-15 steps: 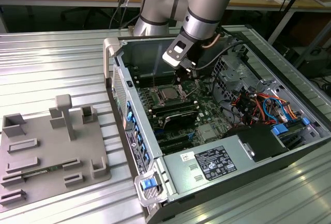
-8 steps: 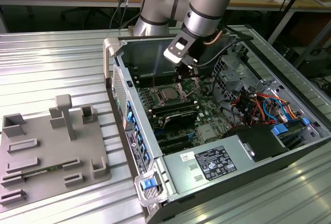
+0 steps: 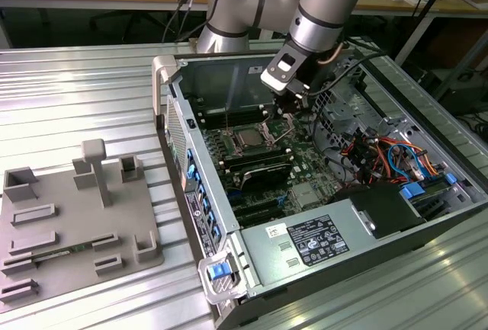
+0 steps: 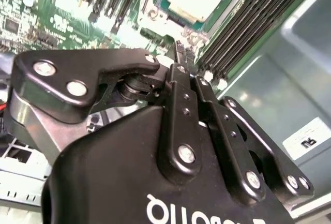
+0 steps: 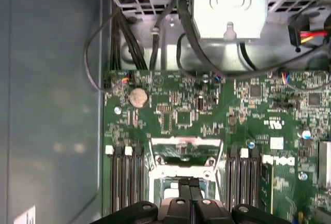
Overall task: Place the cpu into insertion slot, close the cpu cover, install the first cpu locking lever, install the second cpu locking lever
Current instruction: 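Close the cpu cover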
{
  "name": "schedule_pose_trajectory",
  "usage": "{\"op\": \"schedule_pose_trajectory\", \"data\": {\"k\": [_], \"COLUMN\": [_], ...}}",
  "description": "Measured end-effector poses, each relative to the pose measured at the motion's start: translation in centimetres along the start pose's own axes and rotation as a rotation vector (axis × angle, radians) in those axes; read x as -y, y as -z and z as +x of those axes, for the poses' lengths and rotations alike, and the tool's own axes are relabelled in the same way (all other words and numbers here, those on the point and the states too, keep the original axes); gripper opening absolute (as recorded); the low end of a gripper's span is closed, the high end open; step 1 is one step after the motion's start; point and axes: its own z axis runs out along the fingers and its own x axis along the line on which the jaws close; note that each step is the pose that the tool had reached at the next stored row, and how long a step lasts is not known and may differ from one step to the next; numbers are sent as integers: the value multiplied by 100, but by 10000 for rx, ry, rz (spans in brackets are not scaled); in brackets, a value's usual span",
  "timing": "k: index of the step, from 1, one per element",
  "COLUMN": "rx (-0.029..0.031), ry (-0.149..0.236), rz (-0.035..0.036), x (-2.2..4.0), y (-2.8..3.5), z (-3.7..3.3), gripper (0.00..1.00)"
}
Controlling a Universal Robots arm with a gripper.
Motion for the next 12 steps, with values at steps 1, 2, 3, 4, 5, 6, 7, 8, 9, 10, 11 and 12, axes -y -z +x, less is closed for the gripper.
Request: {"op": "schedule_pose_trajectory", "data": {"k": [1, 2, 3, 4, 5, 6, 7, 8, 9, 10, 11, 12], "rx": [-1, -1, 0, -1, -1, 0, 1, 0, 0, 0, 1, 0], "ry": [0, -1, -1, -2, -2, -1, -1, -1, -2, 0, -1, -1], "rz": [-1, -1, 0, -1, -2, -2, -1, -1, -2, -1, -1, -2], "x": [-13, -22, -32, -46, -73, -95, -125, -156, -216, -249, -279, -299], "y": [17, 31, 42, 47, 48, 49, 50, 50, 50, 50, 51, 50], "z": [3, 7, 10, 13, 17, 20, 22, 24, 29, 32, 34, 36], "gripper": [11, 11, 11, 11, 11, 11, 11, 11, 11, 11, 11, 11]}}
